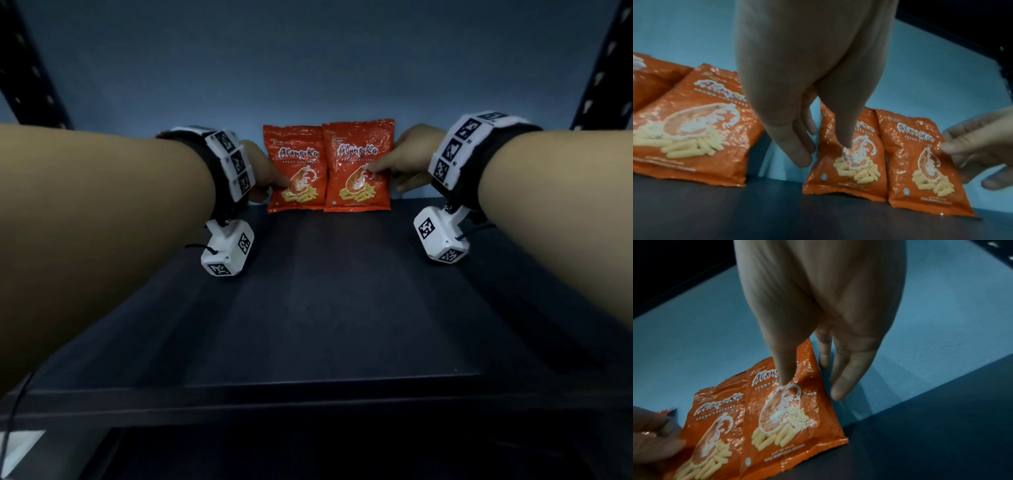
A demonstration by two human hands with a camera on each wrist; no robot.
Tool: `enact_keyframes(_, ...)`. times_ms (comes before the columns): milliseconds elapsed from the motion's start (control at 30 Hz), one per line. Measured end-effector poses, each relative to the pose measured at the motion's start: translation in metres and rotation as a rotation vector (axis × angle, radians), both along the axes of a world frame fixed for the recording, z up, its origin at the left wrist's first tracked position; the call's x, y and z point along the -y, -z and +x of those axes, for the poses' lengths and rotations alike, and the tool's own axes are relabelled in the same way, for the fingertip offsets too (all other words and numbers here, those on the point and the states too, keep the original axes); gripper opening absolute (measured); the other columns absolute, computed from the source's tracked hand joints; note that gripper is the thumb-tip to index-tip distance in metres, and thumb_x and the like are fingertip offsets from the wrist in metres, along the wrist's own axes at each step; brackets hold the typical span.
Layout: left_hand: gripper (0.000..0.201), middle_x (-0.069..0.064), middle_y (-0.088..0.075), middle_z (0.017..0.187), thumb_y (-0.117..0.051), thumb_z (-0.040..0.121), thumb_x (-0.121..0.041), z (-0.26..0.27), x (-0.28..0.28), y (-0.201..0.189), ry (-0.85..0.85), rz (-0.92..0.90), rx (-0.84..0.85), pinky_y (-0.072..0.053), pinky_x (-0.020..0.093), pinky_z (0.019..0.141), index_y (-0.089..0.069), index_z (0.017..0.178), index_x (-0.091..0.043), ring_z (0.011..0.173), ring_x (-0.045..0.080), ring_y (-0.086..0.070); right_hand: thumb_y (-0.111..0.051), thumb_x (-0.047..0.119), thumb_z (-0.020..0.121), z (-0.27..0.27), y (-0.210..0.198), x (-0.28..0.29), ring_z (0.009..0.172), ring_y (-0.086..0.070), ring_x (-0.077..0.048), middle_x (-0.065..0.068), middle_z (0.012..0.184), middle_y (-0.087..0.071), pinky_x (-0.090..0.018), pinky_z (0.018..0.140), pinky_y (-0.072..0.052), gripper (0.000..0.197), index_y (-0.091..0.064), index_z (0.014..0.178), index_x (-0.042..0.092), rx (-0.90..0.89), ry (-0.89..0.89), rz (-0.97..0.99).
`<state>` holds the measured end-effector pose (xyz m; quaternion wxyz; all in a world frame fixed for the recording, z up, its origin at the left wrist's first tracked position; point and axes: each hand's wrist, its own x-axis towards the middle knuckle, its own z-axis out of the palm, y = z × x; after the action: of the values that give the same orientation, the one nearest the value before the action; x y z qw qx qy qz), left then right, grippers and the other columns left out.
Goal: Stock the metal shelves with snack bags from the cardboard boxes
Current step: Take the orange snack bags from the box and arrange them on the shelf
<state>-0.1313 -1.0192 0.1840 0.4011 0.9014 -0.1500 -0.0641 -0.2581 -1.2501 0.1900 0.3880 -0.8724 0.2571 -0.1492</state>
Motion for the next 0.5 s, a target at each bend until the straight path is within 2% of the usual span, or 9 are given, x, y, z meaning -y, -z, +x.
enact_keyframes(67,0.034,0.014,-0.067,0.079,-0.086,0.082,-0.028,-0.005,-0.009,-0.002,0.028,0.050,0.005,-0.060,0.040,0.085,-0.062,0.077,-0.004,0.077,0.026,-0.067,-0.090,0.034,0.078,-0.010,-0.001,0.001,0.094,-0.074,-0.028,-0.016,0.107,-0.071,-0.043,0.080,-0.064,0.053,-0.067,0.113,0.001,-0.002,0.003,-0.034)
enact_keyframes(167,0.034,0.012,-0.070,0.077,-0.085,0.084,-0.032,-0.025,-0.029,-0.009,0.112,0.140,0.086,-0.060,0.033,0.067,-0.067,0.080,-0.004,0.067,0.022,-0.066,-0.091,0.039,0.076,-0.033,-0.004,-0.006,0.090,-0.075,-0.030,-0.017,0.100,-0.074,-0.047,0.080,-0.064,0.054,-0.068,0.106,0.000,-0.014,0.007,-0.163)
enact_keyframes(233,0.029,0.008,-0.074,0.080,-0.085,0.084,-0.033,-0.043,-0.045,-0.013,0.182,0.146,0.159,-0.058,0.029,0.062,-0.072,0.085,-0.007,0.069,0.018,-0.067,-0.089,0.041,0.077,-0.053,-0.006,-0.017,0.079,-0.075,-0.027,-0.016,0.092,-0.076,-0.043,0.076,-0.065,0.048,-0.070,0.101,0.003,-0.027,-0.020,-0.228)
enact_keyframes(300,0.024,0.004,-0.077,0.079,-0.087,0.080,-0.034,-0.066,-0.061,-0.017,0.272,0.155,0.218,-0.054,0.026,0.055,-0.075,0.086,-0.013,0.069,0.015,-0.069,-0.089,0.039,0.077,-0.076,-0.009,-0.033,0.064,-0.069,-0.023,-0.013,0.081,-0.077,-0.036,0.066,-0.060,0.039,-0.073,0.090,0.006,-0.040,-0.062,-0.294)
enact_keyframes(400,0.023,0.003,-0.077,0.077,-0.084,0.084,-0.030,-0.105,-0.084,-0.020,0.416,0.190,0.210,-0.052,0.024,0.054,-0.072,0.092,-0.013,0.064,0.010,-0.070,-0.087,0.038,0.077,-0.117,-0.011,-0.061,0.056,-0.064,-0.015,0.001,0.059,-0.071,-0.026,0.060,-0.049,0.030,-0.072,0.081,0.013,-0.030,-0.122,-0.382)
enact_keyframes(500,0.027,0.010,-0.077,0.080,-0.083,0.085,-0.028,-0.145,-0.106,-0.016,0.539,0.187,0.168,-0.056,0.030,0.063,-0.068,0.096,-0.009,0.066,0.013,-0.072,-0.088,0.038,0.077,-0.159,-0.009,-0.090,0.056,-0.065,-0.014,0.006,0.058,-0.068,-0.026,0.061,-0.046,0.030,-0.068,0.083,0.016,0.010,-0.191,-0.352)
